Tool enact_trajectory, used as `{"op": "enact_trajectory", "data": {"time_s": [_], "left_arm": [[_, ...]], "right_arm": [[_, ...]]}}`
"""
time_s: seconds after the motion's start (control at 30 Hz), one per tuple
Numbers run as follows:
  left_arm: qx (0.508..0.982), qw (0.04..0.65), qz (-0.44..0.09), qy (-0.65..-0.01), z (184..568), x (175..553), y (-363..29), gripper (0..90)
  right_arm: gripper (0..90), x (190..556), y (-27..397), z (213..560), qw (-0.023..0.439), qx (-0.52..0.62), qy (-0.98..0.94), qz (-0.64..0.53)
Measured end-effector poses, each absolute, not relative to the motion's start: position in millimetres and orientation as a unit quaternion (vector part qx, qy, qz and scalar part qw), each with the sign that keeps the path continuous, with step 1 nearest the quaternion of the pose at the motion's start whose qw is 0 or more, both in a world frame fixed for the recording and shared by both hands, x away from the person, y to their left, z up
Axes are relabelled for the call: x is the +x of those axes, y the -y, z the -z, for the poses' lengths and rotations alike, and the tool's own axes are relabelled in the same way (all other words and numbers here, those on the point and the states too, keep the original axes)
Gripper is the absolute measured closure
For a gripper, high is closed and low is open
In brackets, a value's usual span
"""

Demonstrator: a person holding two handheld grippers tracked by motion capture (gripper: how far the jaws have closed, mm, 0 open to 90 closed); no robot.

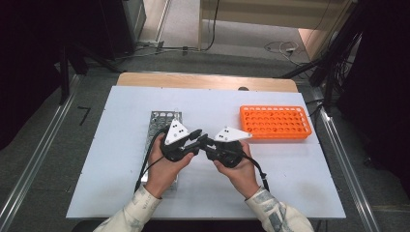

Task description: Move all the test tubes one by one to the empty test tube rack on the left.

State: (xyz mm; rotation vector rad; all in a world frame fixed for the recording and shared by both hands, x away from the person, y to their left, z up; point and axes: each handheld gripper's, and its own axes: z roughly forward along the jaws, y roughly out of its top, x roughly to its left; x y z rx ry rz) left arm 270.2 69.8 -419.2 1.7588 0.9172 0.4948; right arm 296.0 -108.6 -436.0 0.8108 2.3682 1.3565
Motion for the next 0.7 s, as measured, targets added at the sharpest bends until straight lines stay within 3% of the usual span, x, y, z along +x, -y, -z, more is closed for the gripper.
{"op": "enact_trajectory", "data": {"time_s": [0.23, 0.5, 0.7], "left_arm": [[0.737, 0.516, -0.217, -0.38, 419, 269, -69, 75.8], [0.724, 0.527, -0.215, -0.39, 411, 269, -80, 75.9], [0.715, 0.531, -0.21, -0.403, 404, 268, -91, 75.9]], "right_arm": [[71.6, 296, 109, 436, 0.142, 0.284, -0.821, -0.473], [33.3, 296, 116, 434, 0.128, 0.302, -0.802, -0.499], [25.3, 295, 125, 437, 0.125, 0.304, -0.803, -0.497]]}}
